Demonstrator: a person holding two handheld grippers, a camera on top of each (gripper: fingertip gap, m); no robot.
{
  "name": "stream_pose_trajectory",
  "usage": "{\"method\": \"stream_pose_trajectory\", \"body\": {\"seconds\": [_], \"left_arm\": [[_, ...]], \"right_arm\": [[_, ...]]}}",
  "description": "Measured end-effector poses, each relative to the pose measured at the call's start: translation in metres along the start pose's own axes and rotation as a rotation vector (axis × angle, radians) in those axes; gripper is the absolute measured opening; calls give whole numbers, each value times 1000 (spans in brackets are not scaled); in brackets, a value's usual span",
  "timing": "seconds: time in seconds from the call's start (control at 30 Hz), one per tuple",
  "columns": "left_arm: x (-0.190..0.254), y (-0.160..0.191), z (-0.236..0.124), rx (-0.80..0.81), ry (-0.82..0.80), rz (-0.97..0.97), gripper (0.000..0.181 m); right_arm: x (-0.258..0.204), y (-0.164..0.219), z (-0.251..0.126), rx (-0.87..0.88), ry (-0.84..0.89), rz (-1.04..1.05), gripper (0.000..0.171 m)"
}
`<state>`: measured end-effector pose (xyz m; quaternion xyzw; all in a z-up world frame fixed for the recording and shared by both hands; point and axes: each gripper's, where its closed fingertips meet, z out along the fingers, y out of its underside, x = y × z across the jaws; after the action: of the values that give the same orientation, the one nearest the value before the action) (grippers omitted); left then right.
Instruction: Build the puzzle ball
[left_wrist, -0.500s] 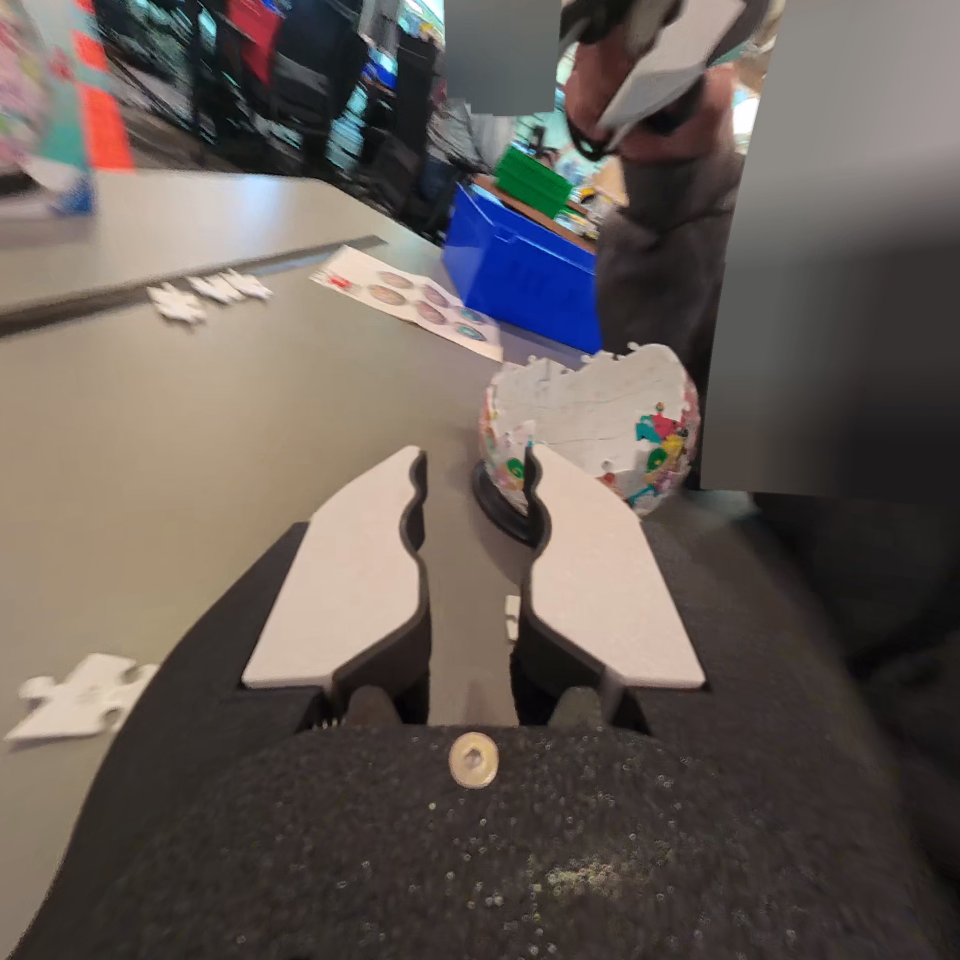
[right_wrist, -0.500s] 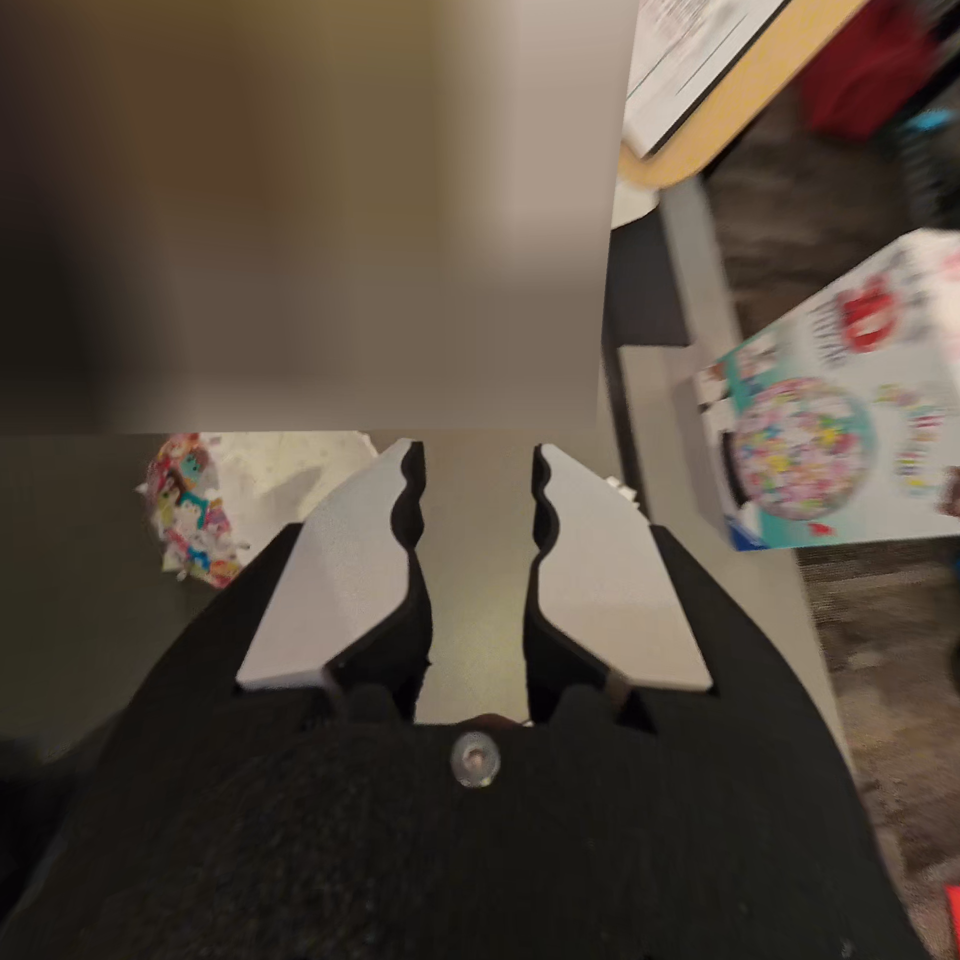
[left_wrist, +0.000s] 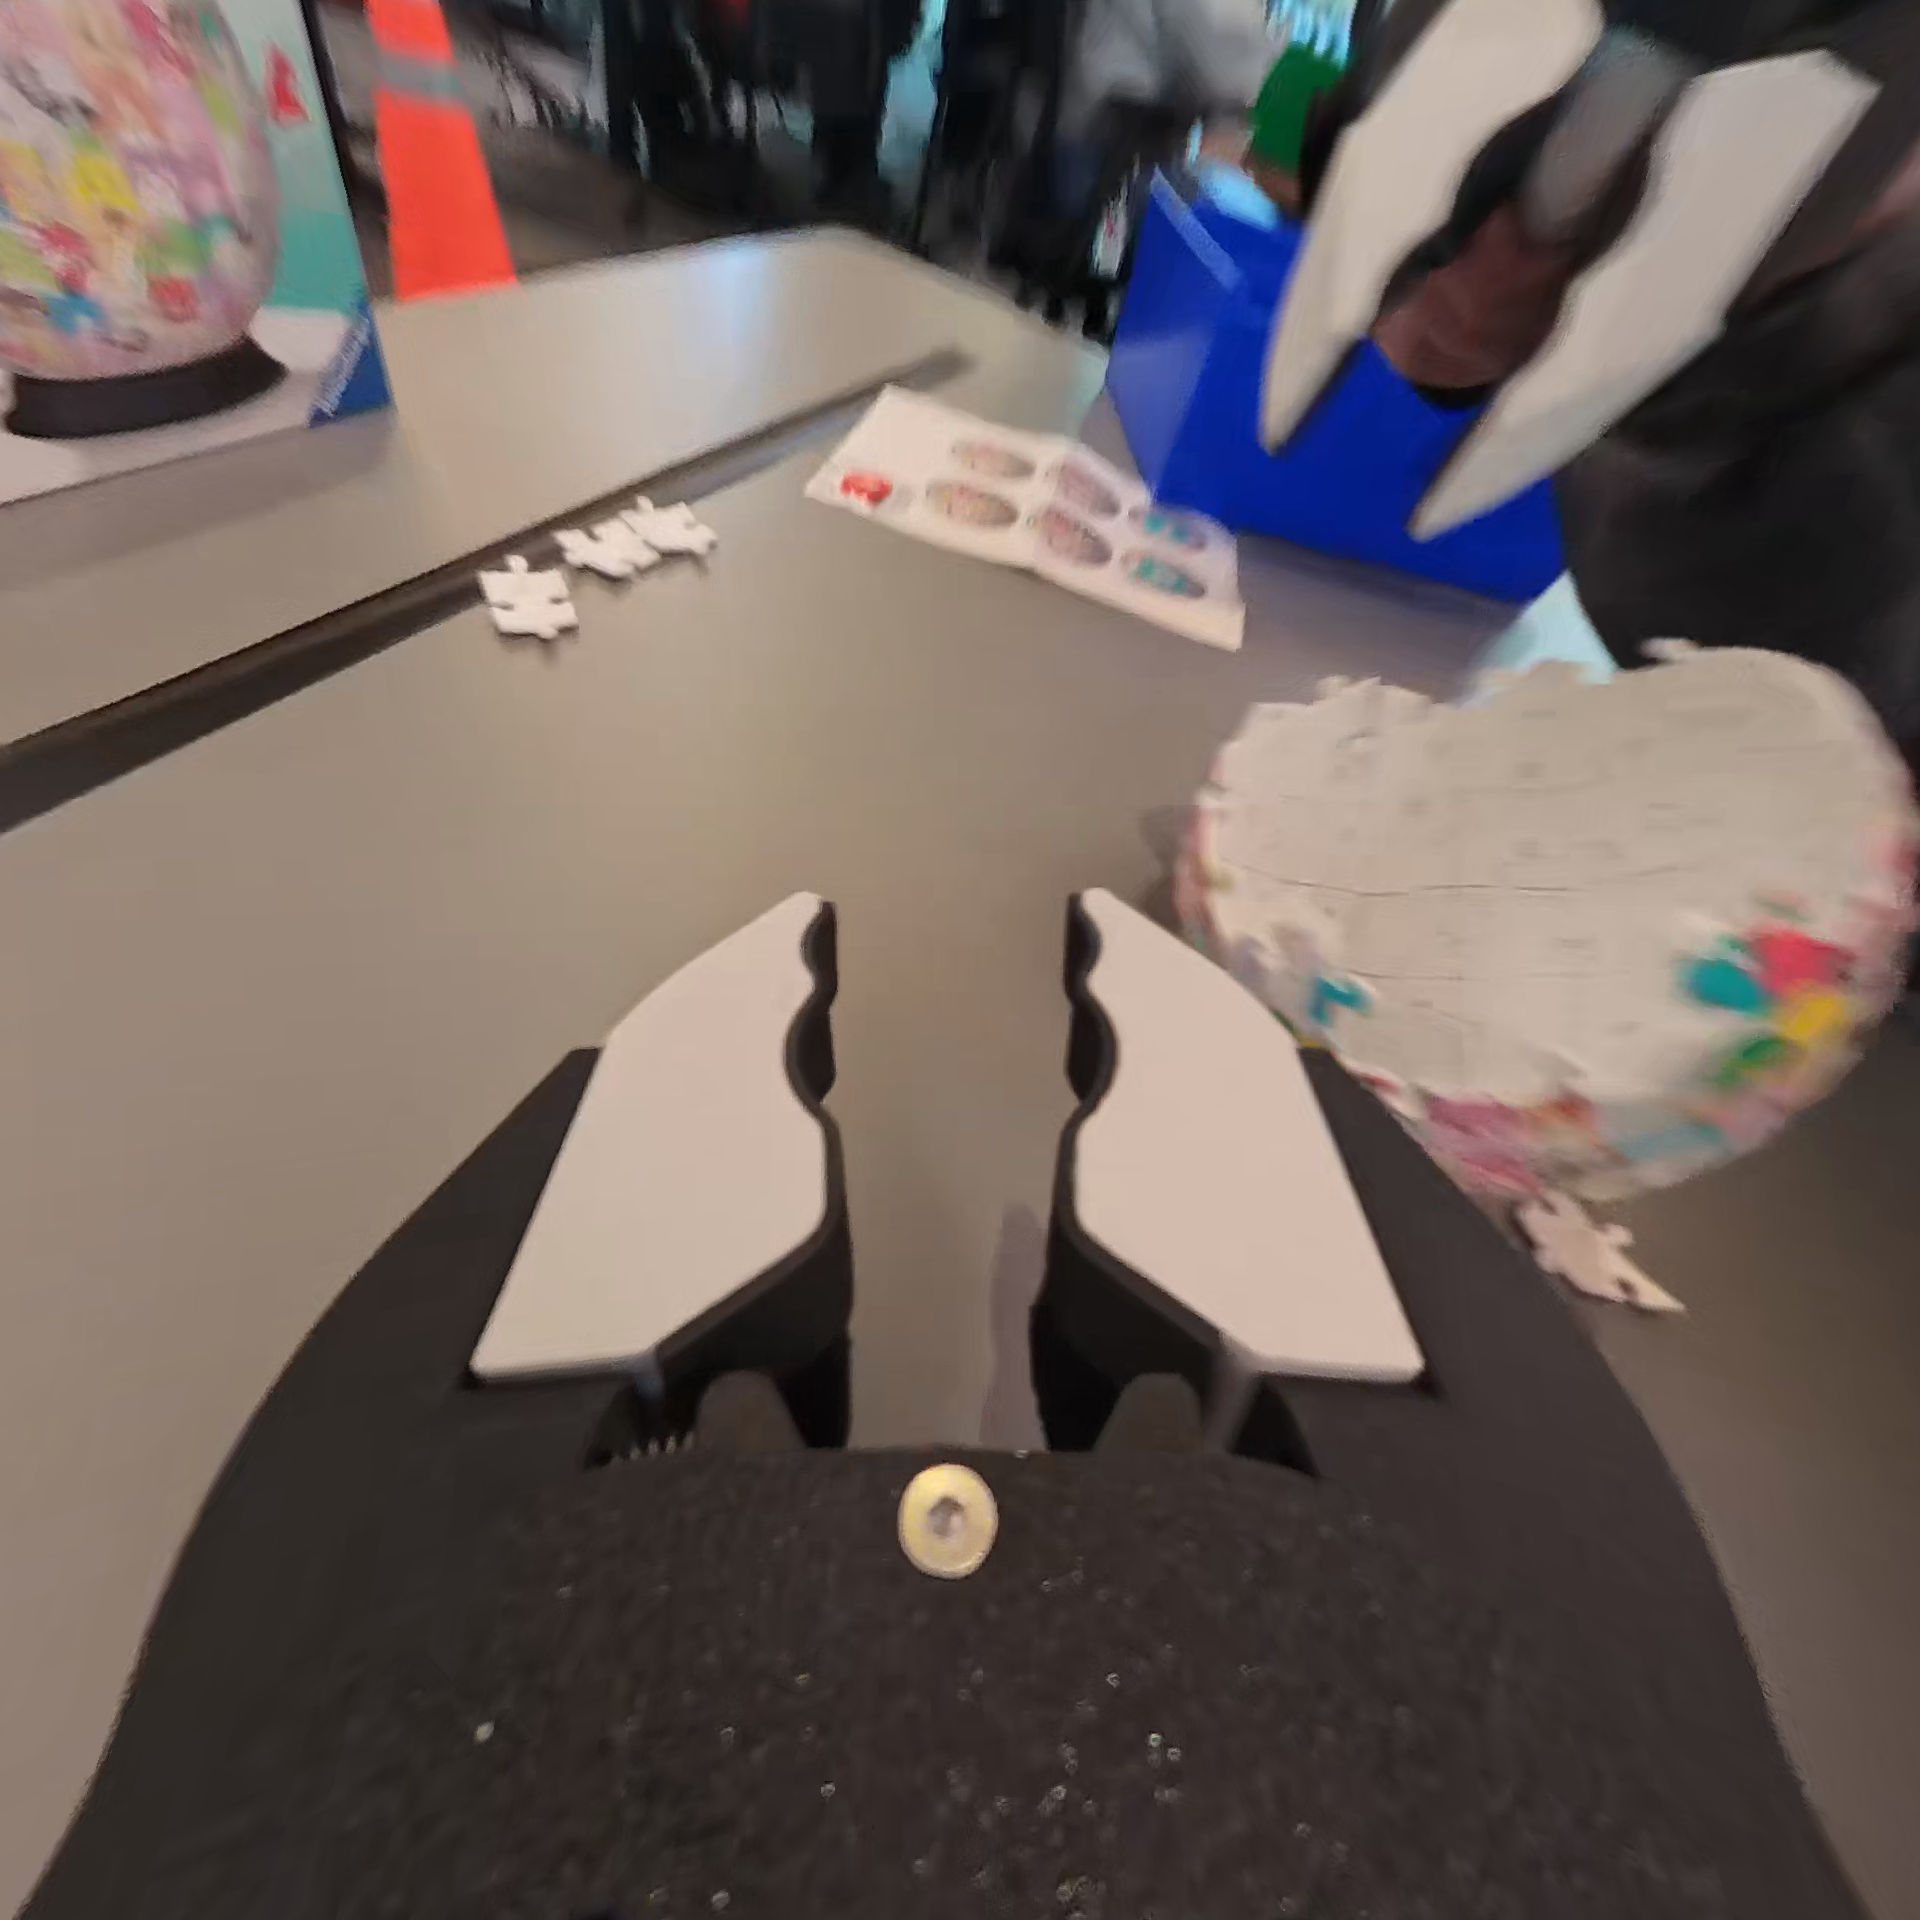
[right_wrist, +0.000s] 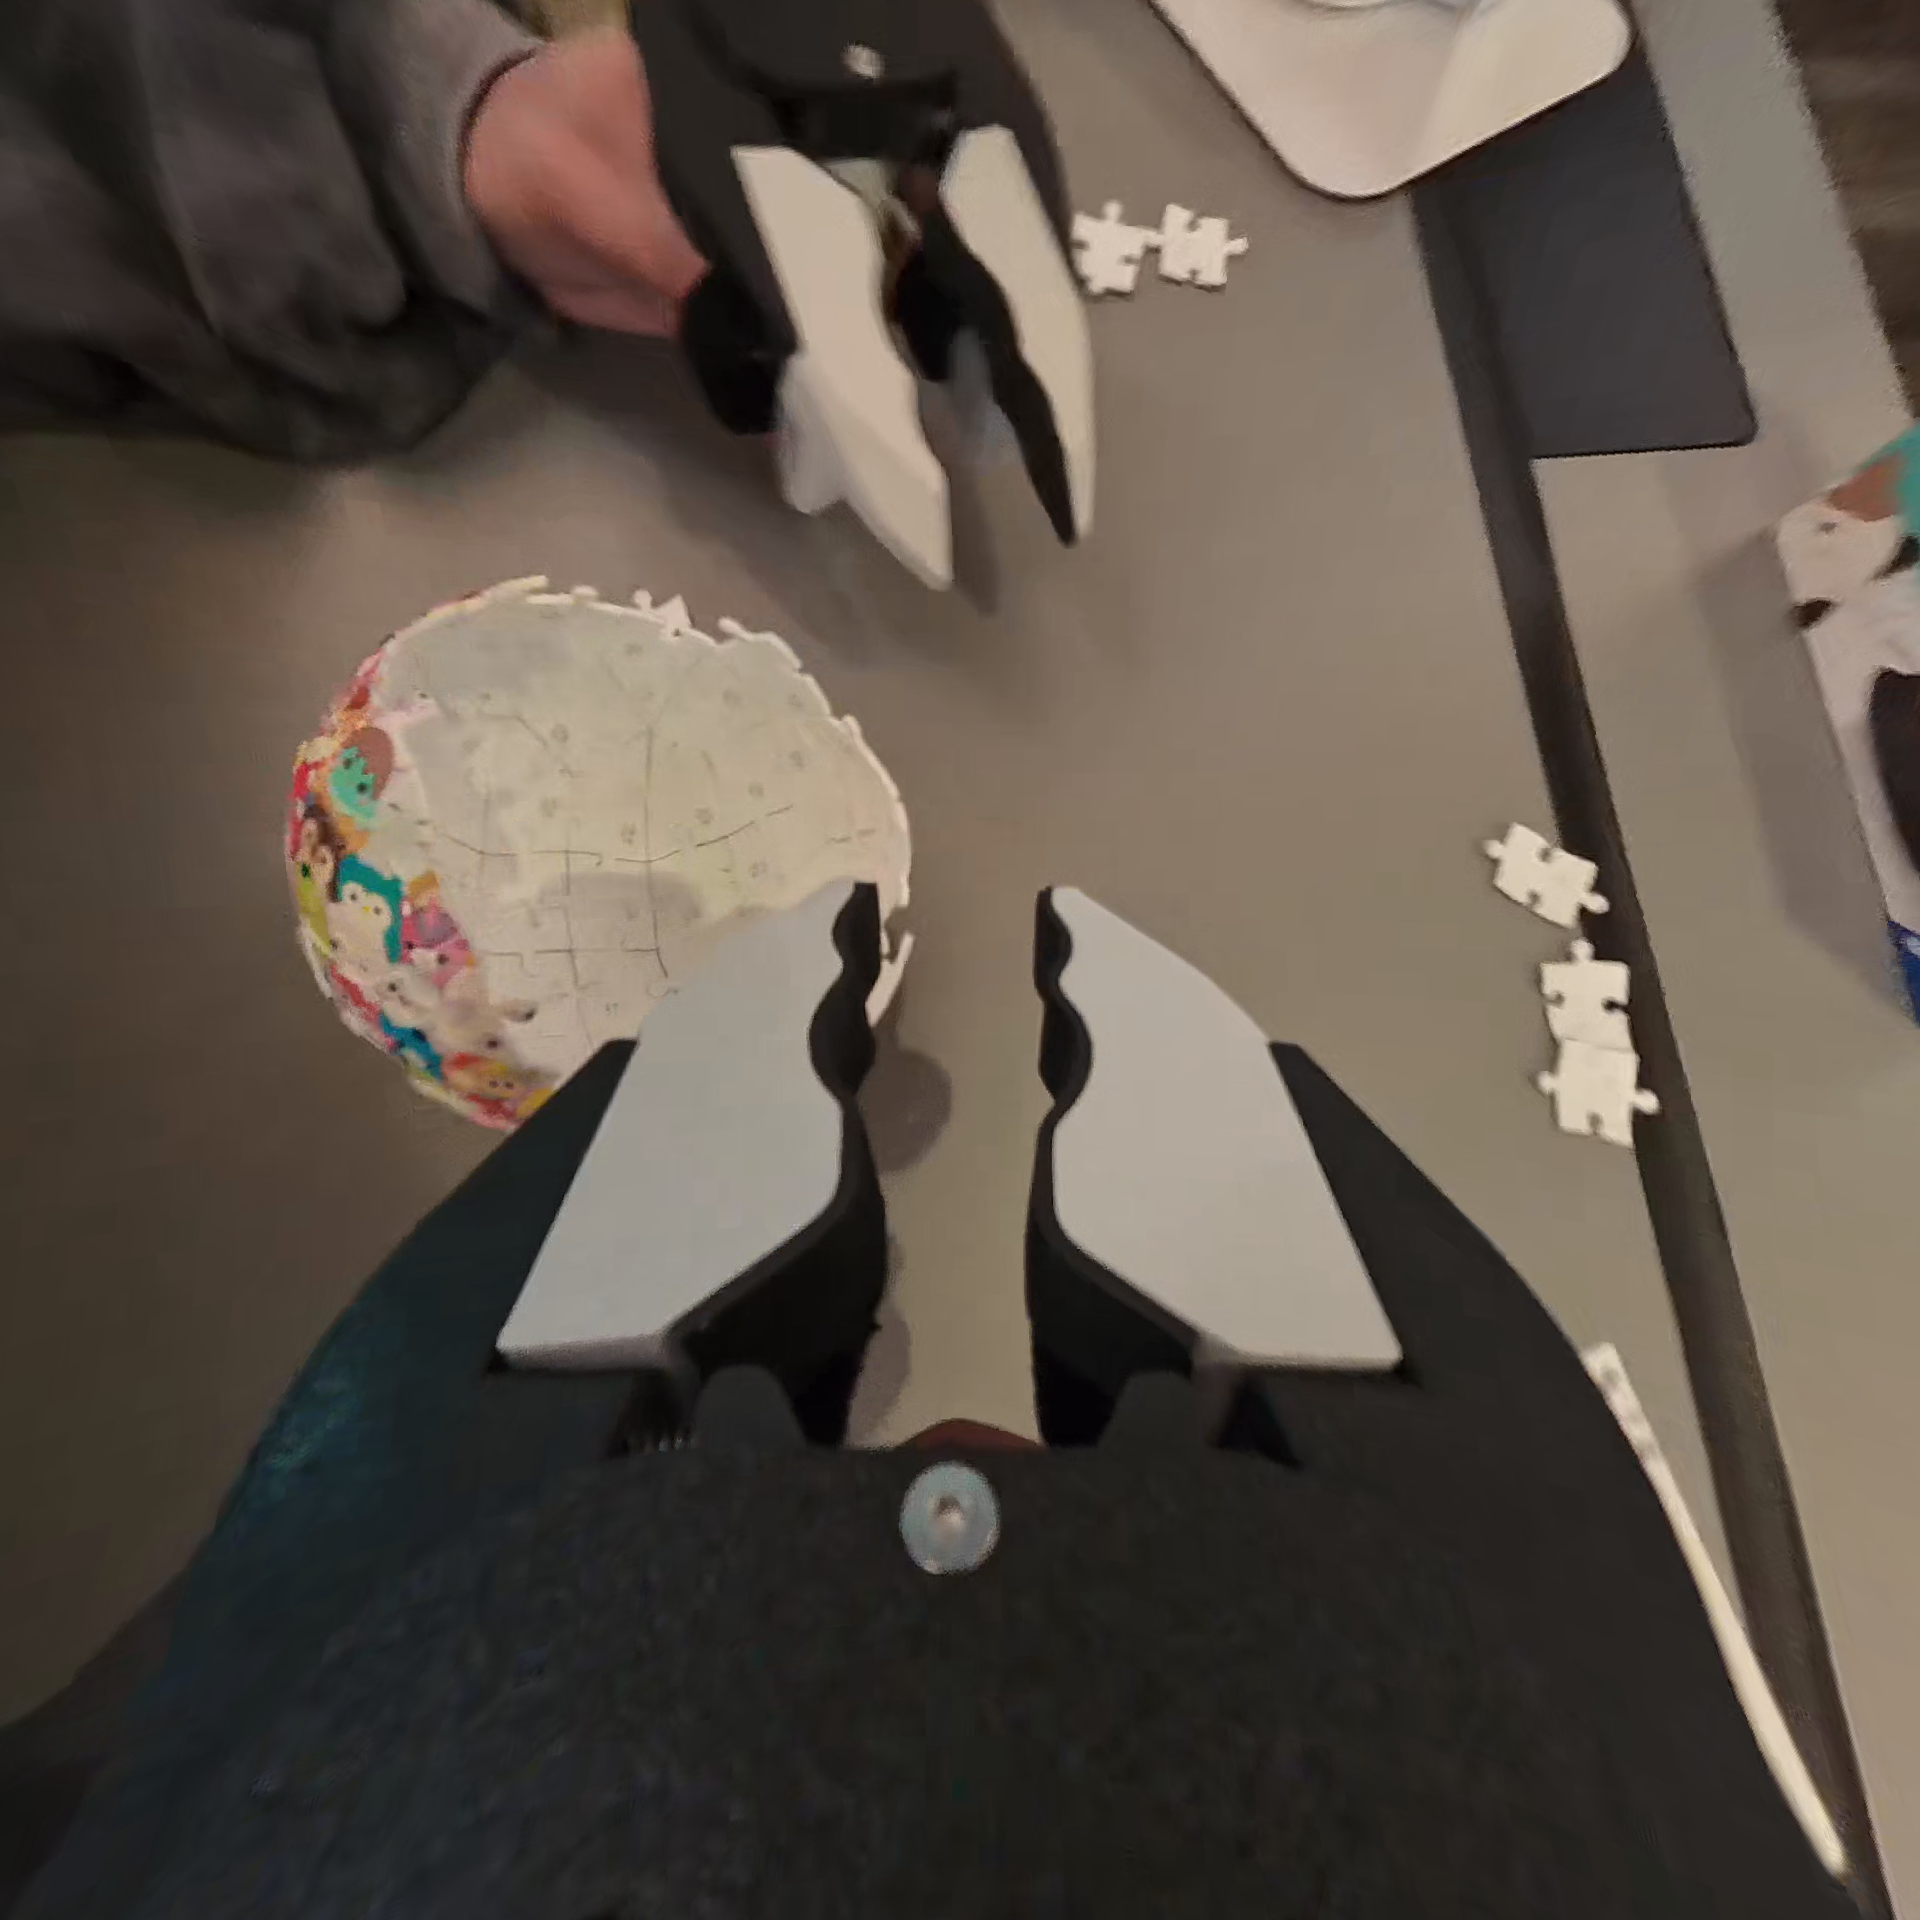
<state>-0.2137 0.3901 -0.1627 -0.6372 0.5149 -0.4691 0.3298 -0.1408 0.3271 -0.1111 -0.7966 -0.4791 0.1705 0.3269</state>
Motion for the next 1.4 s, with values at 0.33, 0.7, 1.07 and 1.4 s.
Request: {"method": "stream_pose_trajectory", "body": {"seconds": [0.33, 0.7, 1.07, 1.4], "left_arm": [[32, 25, 83, -538, 354, -34, 0], [52, 47, 83, -697, 555, 17, 0], [58, 49, 80, -733, 624, 14, 0], [58, 49, 80, -731, 629, 2, 0]], "right_arm": [[-29, -5, 23, -204, -24, -348, 0], [-31, 28, 53, -523, -179, -707, 0], [-30, 40, 65, -573, -180, -751, 0], [-27, 40, 70, -589, -170, -744, 0]]}}
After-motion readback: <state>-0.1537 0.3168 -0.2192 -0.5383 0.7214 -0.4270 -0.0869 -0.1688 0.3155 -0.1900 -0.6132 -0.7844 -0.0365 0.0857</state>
